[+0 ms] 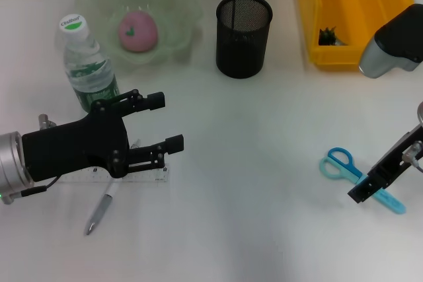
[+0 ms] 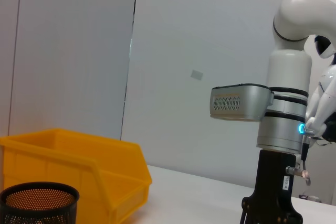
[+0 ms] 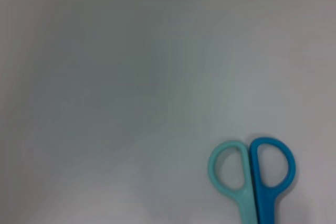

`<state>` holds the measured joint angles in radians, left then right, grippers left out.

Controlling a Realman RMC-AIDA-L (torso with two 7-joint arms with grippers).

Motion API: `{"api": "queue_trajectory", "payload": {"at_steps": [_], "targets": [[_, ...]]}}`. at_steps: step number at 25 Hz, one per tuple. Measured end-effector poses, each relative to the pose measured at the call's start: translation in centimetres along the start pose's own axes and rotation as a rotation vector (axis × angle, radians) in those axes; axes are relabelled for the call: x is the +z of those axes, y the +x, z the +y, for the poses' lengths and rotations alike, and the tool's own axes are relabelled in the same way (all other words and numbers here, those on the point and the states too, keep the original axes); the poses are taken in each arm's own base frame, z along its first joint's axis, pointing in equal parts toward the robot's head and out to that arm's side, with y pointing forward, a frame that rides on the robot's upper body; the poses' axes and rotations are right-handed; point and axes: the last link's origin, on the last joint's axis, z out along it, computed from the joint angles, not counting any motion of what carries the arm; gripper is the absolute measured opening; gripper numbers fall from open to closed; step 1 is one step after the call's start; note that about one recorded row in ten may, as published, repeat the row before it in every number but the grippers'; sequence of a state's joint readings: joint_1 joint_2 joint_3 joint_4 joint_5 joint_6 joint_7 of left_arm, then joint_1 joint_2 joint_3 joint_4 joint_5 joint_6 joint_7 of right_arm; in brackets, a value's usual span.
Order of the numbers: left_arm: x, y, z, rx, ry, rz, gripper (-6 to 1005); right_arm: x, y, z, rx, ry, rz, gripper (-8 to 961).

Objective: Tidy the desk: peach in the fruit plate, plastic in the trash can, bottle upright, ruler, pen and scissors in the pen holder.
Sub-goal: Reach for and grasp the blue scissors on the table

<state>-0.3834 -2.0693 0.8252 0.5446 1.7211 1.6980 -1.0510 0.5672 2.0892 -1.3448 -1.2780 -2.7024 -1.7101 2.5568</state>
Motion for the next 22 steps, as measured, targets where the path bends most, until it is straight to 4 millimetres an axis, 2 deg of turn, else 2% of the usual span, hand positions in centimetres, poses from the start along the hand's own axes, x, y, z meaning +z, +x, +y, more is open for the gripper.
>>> {"api": "queue_trajectory", "payload": {"at_steps": [22], "targets": [[0.1, 0.06, -0.36, 0.006, 0.015, -0.005, 821, 0.35, -0.71, 0.09, -0.014, 0.037, 0.004, 768]]}}
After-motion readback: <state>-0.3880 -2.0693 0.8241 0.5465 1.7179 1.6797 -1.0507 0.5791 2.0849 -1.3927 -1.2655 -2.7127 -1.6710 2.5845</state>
